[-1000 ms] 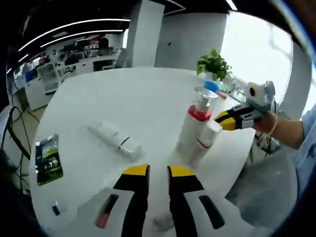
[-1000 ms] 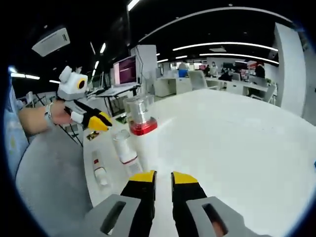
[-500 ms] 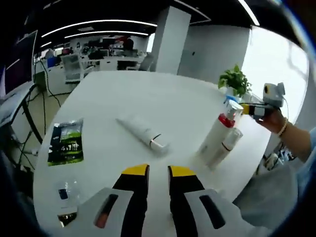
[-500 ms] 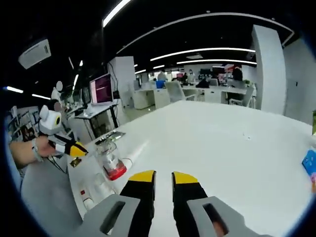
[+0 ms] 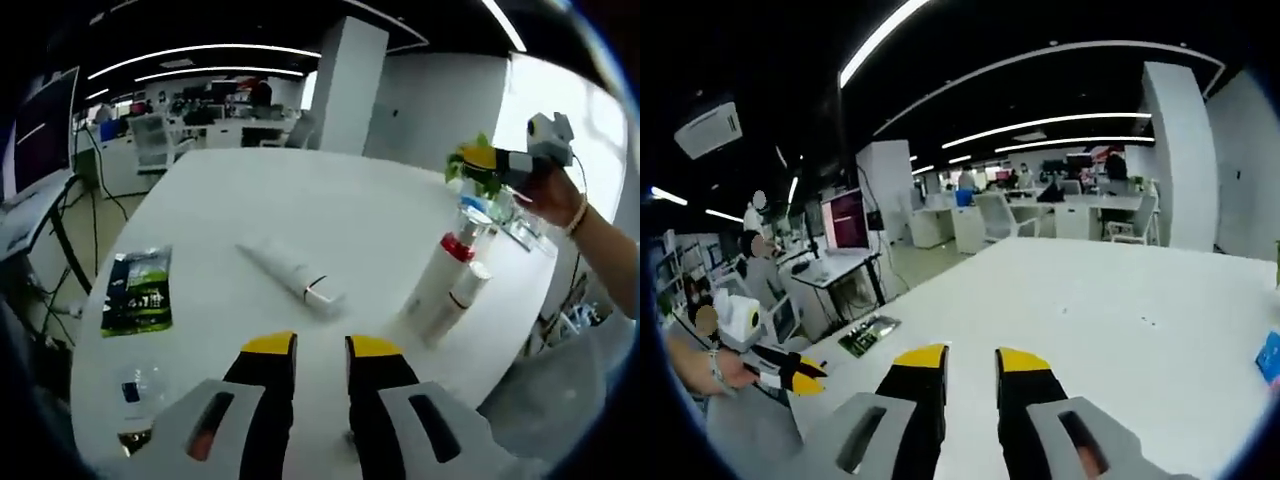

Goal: Arrange the skincare products in the storage area until every visible bottle or jar stands upright without overlapping.

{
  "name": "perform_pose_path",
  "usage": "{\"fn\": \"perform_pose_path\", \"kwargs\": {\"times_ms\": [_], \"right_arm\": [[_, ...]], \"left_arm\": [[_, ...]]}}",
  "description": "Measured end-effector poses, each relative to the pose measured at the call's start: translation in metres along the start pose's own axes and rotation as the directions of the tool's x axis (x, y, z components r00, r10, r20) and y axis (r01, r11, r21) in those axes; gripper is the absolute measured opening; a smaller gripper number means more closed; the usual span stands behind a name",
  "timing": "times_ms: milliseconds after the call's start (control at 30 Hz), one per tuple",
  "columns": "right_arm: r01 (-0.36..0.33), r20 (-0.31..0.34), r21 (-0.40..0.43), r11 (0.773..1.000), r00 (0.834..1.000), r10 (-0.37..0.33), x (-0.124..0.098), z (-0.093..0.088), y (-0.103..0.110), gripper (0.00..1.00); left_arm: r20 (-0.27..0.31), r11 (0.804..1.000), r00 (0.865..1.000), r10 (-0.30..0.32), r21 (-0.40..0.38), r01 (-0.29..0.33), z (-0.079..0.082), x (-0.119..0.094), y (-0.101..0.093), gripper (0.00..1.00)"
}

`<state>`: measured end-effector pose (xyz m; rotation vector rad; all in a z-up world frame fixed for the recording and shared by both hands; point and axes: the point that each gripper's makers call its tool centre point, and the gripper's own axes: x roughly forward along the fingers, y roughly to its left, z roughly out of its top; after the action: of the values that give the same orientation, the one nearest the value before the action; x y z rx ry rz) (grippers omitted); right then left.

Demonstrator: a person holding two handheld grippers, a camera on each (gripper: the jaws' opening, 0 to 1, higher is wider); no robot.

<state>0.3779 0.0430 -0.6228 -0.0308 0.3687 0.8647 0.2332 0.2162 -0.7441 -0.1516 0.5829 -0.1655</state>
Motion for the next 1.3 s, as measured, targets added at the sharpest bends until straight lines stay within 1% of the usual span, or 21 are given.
{"fn": "perform_pose_path", "kwargs": {"times_ms": [67,167,200,300,400,500,567,600,633,800,900,933,967,1000,1033,1067,1133,1167,1233,1267,1300], "right_arm": [[-0.008,-0.024,-0.003,1.000,1.000,0.008,0.011,0.005,0.008,0.15],[-0.033,-0.107,0.023,0.999,0.994,0.035,0.034,0.009,0.026,0.21],[-0.036,-0.117,0.020,0.999,0.992,0.038,0.041,0.011,0.030,0.23],[-0.058,-0.207,-0.038,0.998,0.977,0.049,0.065,0.012,0.048,0.28],[-0.072,-0.251,-0.100,0.992,0.967,0.045,0.086,0.014,0.059,0.28],[-0.089,-0.290,-0.118,0.989,0.956,0.051,0.101,0.010,0.069,0.29],[-0.114,-0.333,-0.125,0.986,0.941,0.066,0.113,0.003,0.077,0.30],[-0.121,-0.372,-0.120,0.985,0.926,0.068,0.118,-0.005,0.080,0.31],[-0.120,-0.384,-0.132,0.984,0.921,0.061,0.123,-0.007,0.081,0.32],[-0.112,-0.476,-0.218,0.970,0.880,-0.005,0.152,-0.030,0.083,0.36],[-0.113,-0.525,-0.246,0.963,0.850,-0.035,0.171,-0.052,0.084,0.38],[-0.112,-0.536,-0.243,0.964,0.844,-0.036,0.174,-0.056,0.084,0.39],[-0.117,-0.577,-0.235,0.965,0.816,-0.042,0.180,-0.071,0.084,0.40],[-0.118,-0.586,-0.230,0.966,0.809,-0.040,0.181,-0.075,0.085,0.41],[-0.115,-0.614,-0.210,0.971,0.789,-0.039,0.184,-0.086,0.086,0.40],[-0.106,-0.629,-0.194,0.975,0.777,-0.040,0.186,-0.092,0.085,0.40],[-0.076,-0.641,-0.166,0.983,0.766,-0.049,0.195,-0.101,0.081,0.41],[-0.049,-0.651,-0.156,0.987,0.756,-0.065,0.198,-0.108,0.076,0.41],[-0.030,-0.668,-0.146,0.989,0.741,-0.076,0.201,-0.118,0.073,0.42],[-0.028,-0.670,-0.145,0.989,0.738,-0.077,0.202,-0.120,0.073,0.42],[-0.015,-0.680,-0.148,0.989,0.728,-0.091,0.205,-0.127,0.071,0.43]], "left_arm": [[0.011,1.000,1.000,0.026,0.007,-0.026,0.002,-0.004,0.004,0.15],[0.029,0.999,0.999,0.046,0.010,-0.046,0.004,-0.006,0.007,0.15],[0.029,0.999,0.998,0.048,0.009,-0.048,0.004,-0.006,0.008,0.15],[0.007,0.999,0.999,0.032,-0.007,-0.032,-0.001,-0.002,0.005,0.16],[-0.007,1.000,1.000,0.019,-0.019,-0.019,-0.003,0.000,0.003,0.17],[-0.018,1.000,1.000,0.022,-0.014,-0.023,-0.005,0.000,0.004,0.17],[-0.019,1.000,1.000,0.022,-0.017,-0.022,-0.006,0.000,0.004,0.17],[-0.020,1.000,0.999,0.024,-0.017,-0.025,-0.006,0.000,0.005,0.17],[-0.021,0.999,0.999,0.027,-0.016,-0.028,-0.006,0.000,0.005,0.17],[-0.036,0.999,0.999,0.035,-0.022,-0.036,-0.009,0.001,0.008,0.17],[-0.043,0.999,0.999,0.028,-0.036,-0.030,-0.011,0.002,0.007,0.17],[-0.045,0.999,0.999,0.027,-0.036,-0.029,-0.011,0.003,0.007,0.17],[-0.049,0.999,0.998,0.024,-0.036,-0.026,-0.012,0.003,0.006,0.17],[-0.052,0.999,0.998,0.023,-0.033,-0.025,-0.013,0.004,0.005,0.17],[-0.055,0.999,0.998,0.023,-0.032,-0.024,-0.014,0.004,0.005,0.17],[-0.057,0.999,0.998,0.022,-0.032,-0.024,-0.014,0.004,0.005,0.17],[-0.059,0.999,0.998,0.017,-0.036,-0.019,-0.015,0.005,0.004,0.17],[-0.061,0.999,0.998,0.014,-0.041,-0.017,-0.015,0.005,0.004,0.17],[-0.065,0.999,0.998,0.009,-0.048,-0.012,-0.016,0.005,0.003,0.17],[-0.066,0.999,0.998,0.007,-0.052,-0.011,-0.016,0.006,0.003,0.17],[-0.068,0.998,0.998,-0.002,-0.067,-0.002,-0.017,0.006,0.002,0.17]]}}
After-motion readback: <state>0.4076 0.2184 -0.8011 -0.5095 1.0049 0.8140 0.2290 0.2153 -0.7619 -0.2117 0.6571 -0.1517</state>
